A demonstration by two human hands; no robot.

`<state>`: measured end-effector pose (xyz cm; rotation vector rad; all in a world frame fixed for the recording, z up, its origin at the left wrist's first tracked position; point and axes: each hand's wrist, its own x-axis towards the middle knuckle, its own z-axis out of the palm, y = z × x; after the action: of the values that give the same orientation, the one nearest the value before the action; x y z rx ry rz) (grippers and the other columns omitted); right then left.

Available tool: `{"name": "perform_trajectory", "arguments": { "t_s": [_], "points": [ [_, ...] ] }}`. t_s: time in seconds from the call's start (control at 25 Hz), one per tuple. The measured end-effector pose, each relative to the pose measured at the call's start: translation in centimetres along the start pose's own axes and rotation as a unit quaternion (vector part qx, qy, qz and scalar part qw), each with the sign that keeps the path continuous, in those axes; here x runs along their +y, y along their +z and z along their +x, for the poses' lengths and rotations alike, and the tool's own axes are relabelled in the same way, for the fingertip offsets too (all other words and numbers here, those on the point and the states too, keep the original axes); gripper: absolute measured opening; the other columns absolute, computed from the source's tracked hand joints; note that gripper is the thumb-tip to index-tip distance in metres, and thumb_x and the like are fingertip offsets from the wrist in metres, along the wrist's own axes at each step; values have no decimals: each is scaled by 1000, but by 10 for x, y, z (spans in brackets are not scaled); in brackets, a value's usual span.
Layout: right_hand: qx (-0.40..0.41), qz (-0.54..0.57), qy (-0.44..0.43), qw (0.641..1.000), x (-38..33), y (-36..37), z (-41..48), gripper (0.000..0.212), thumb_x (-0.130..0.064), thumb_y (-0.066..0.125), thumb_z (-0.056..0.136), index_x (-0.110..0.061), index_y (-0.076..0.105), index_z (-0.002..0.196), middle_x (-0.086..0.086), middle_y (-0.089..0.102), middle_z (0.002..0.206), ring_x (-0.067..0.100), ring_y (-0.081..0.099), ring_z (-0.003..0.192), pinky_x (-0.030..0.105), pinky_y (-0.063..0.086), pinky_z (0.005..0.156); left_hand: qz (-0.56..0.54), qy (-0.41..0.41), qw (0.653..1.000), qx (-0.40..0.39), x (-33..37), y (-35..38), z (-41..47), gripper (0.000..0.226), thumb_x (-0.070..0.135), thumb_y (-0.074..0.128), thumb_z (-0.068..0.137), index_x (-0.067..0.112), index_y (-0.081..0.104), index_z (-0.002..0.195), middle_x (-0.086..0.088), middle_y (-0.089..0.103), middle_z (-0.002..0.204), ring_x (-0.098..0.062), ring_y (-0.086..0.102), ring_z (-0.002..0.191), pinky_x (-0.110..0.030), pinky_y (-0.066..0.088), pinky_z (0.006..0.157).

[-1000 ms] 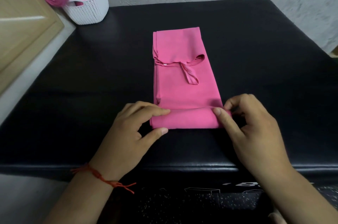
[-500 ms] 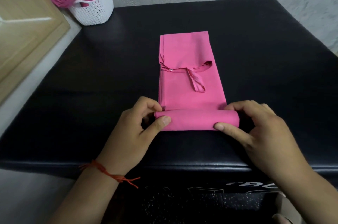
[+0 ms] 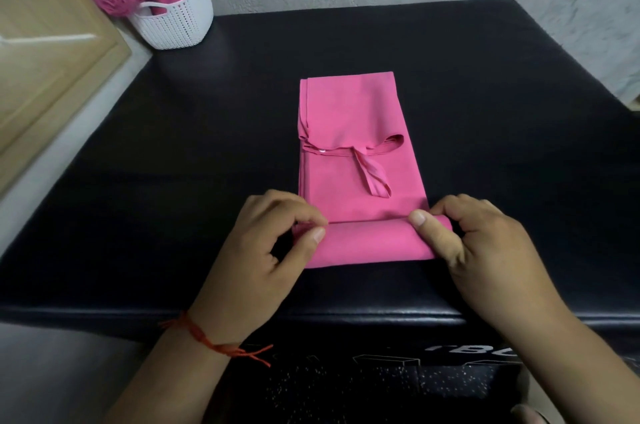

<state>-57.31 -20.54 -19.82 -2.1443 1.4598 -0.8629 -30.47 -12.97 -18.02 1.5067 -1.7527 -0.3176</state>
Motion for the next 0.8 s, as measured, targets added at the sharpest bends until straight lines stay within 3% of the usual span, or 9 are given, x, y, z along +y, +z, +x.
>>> {"name": "perform_trajectory", "arguments": {
  "t_s": [0.08,0.2,0.32,0.48,0.56,0.68,0.8],
  "points": [
    [5,-4,3,1000,-1,1,0,53,-78,41,95,-30,59,80,-11,56,73,9,54,78,37,42,72,22,43,999,-21,-3,-3,-4,20,19,82,87,23,75,105,11,61,111,-19,59,110,-25,43,99],
    [34,-10,1,999,-4,3,-3,49,-73,47,99,-29,61,82,-12,55,73,11,54,76,35,41,70,58,39,996,-48,-10,-6,-9,42,27,89,77,28,74,116,14,59,121,-18,55,120,-22,40,107],
    [72,43,12,996,-10,4,-7,29,-59,64,96,-30,62,96,-15,60,90,12,59,86,32,45,74,34,1,998,-51,-11,-6,-8,42,32,88,78,34,73,118,19,59,121,-17,54,123,-21,38,109],
    [85,61,-38,994,-11,-1,-12,15,-40,72,96,-27,66,101,-16,60,100,14,61,93,28,47,78,-2,-52,997,-61,-7,-7,-5,40,37,85,80,42,73,118,17,65,119,-17,57,121,-35,44,107],
    [61,54,-39,996,-10,-3,-14,19,-44,71,96,-30,69,109,-21,62,108,13,62,100,29,49,85,-9,-73,995,-61,-6,-7,-3,39,40,82,82,45,72,119,18,66,117,-16,57,119,-35,45,105],
    [26,18,-21,999,-6,-3,-12,42,-61,73,88,-33,68,119,-22,62,113,12,60,102,28,48,85,-6,-83,995,-57,-7,-6,2,35,46,76,86,44,71,121,19,68,112,-15,59,112,-31,46,99],
    [22,-18,-25,999,-1,0,-9,47,-77,61,91,-33,68,109,-21,61,102,11,55,91,30,47,79,-17,-92,993,-67,-10,-4,3,28,58,68,92,47,71,118,19,69,101,-12,61,103,-25,48,92]
  ]
}}
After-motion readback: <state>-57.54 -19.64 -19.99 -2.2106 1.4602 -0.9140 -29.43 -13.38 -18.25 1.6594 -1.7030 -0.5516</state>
